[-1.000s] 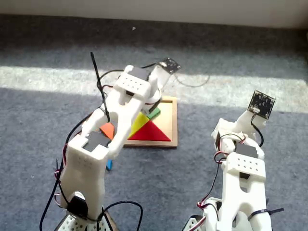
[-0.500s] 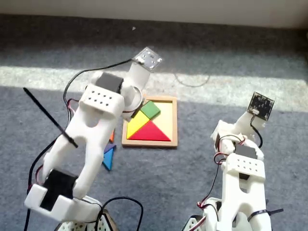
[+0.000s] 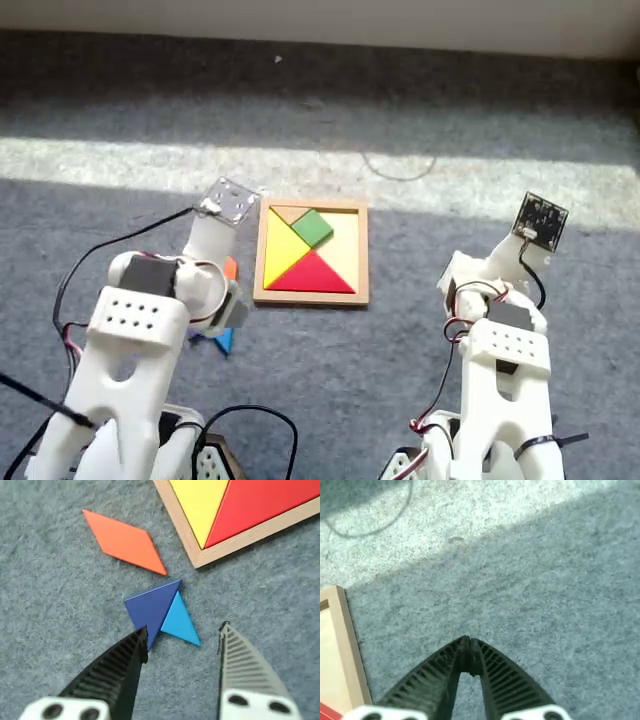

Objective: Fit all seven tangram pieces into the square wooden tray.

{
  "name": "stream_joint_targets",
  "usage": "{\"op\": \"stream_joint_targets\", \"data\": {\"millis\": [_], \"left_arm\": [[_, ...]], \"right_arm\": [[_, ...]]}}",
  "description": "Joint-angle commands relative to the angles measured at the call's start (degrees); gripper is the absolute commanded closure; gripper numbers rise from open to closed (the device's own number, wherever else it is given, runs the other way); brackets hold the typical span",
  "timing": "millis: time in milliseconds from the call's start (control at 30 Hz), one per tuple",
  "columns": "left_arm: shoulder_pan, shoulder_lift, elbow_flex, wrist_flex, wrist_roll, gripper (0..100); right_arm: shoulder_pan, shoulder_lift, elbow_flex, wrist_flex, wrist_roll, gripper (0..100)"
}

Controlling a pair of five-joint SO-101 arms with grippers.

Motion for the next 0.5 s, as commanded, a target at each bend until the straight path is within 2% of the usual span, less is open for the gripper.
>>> {"op": "stream_joint_targets", "data": {"millis": [0,100,233,467], "left_arm": [[-5.49,-6.11,4.62,-0.79,-9.14,73],[-6.29,-5.85,7.08,-0.79,-14.42,73],[-6.29,-2.95,7.69,-1.14,-18.02,73],[-5.93,7.87,7.78,-7.65,-20.84,73]], "right_arm": [[0.13,-1.63,-0.31,-1.1,0.62,98.8],[0.13,-1.63,-0.31,-1.1,0.62,98.8],[0.13,-1.63,-0.31,-1.1,0.62,98.8],[0.13,-1.63,-0.31,-1.1,0.62,98.8]]}}
